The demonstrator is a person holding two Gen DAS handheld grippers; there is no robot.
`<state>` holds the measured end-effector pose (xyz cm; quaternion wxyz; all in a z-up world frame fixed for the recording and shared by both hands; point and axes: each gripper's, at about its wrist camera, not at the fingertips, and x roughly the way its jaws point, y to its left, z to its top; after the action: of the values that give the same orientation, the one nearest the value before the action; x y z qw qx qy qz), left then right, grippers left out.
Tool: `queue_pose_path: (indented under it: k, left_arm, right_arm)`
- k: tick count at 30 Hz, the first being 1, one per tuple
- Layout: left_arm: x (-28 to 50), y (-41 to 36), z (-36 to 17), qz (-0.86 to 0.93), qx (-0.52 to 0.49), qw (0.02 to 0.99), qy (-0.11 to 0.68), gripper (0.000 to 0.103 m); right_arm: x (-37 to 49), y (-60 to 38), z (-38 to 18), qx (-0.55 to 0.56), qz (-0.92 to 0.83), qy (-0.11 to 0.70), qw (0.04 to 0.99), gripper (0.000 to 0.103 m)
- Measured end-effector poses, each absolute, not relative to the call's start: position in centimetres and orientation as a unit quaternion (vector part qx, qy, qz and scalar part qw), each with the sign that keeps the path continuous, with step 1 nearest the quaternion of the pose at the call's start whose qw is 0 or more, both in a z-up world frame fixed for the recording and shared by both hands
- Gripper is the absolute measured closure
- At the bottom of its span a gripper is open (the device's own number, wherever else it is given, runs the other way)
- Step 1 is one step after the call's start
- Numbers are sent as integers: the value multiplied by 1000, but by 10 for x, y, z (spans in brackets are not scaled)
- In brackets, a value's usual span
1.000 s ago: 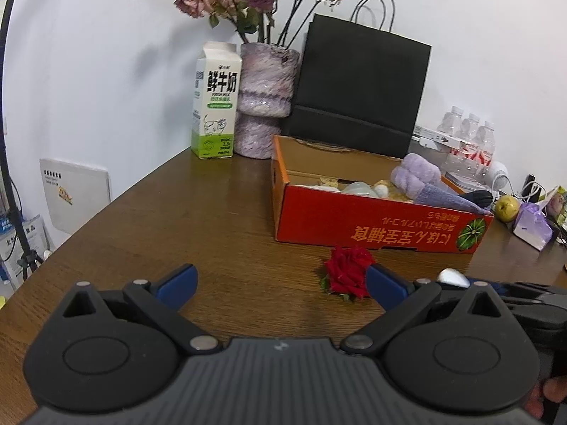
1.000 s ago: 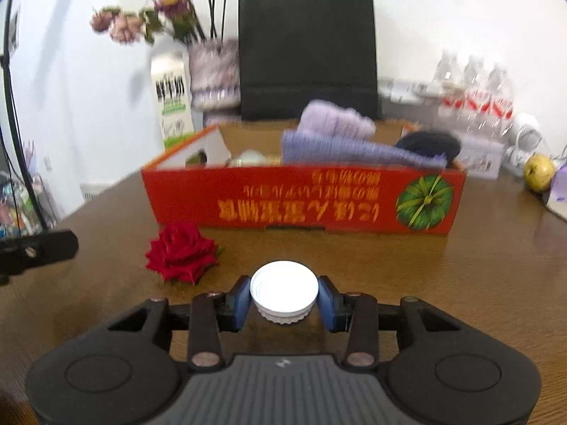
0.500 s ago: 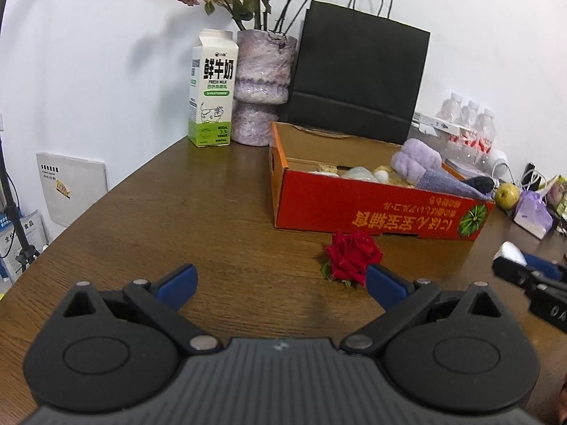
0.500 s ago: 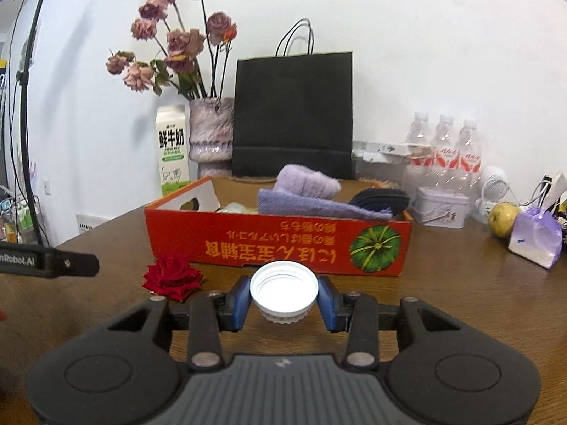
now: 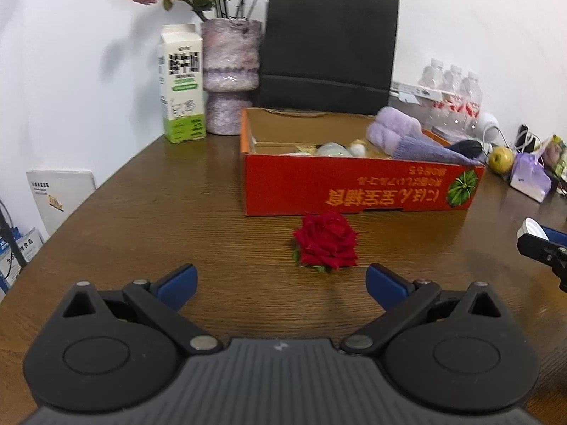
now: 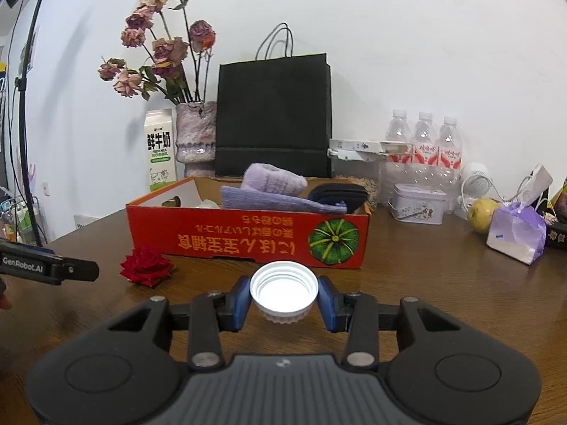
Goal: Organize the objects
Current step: 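Grasp the white bottle cap with the right gripper and lift it, then grasp the red rose with the left gripper while the right holds the cap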
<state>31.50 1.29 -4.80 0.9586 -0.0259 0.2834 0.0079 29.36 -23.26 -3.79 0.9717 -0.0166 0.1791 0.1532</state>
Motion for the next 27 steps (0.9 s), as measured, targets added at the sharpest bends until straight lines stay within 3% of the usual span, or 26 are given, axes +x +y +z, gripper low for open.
queue_pose_path:
  k: [16,18,20,21,24,27]
  left_arm:
    - [394,-24,-63,60,-21,952,298,2]
    - [400,-25,-65,73,-27,951,299,11]
    - [406,-22,-68,63,-50,947,311,27]
    - [409,-20,-70,56,-66,944,320,42]
    - [406,-17,-67,70,-80,945,309,58]
    - [401,-12,-65,86,-89,946,299,62]
  right_arm:
    - [299,-254,-38,5,152,180,972,64]
    - [300,-253,-39,3,152,183,971,64]
    - [301,-253,-39,4,150,185,971,64]
    - [301,-253,-39,4,149,185,971,64]
    - [302,-252,-40,4,147,187,971,64]
    - [303,-253,-41,7,145,188,971,64]
